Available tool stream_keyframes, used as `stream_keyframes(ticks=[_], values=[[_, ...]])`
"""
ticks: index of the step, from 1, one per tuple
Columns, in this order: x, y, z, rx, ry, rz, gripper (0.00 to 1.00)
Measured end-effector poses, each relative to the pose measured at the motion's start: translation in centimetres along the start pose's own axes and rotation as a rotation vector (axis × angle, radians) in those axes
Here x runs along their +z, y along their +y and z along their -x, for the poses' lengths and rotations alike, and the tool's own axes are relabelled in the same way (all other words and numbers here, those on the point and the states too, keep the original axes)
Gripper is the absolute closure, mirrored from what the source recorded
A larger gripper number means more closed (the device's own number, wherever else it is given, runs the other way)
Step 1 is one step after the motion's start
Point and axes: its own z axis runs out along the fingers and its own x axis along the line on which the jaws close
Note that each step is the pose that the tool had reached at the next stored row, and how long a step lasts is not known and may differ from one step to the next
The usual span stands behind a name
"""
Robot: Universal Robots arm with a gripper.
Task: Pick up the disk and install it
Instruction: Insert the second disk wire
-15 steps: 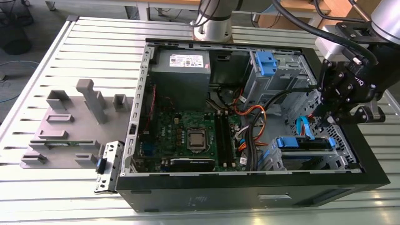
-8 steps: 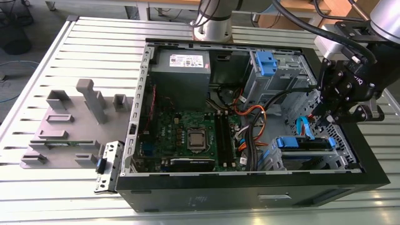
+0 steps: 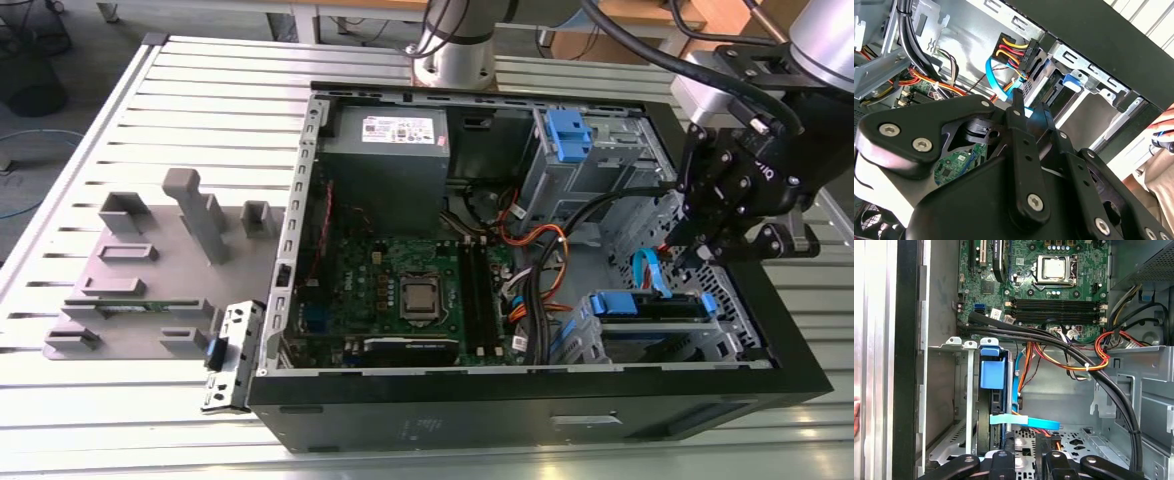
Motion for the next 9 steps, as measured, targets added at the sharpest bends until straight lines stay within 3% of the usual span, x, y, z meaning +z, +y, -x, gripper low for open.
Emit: stream_keyframes(ticks=[9], values=[[0.02, -0.02, 0.54, 0.000, -0.0001, -0.0001, 0.69]])
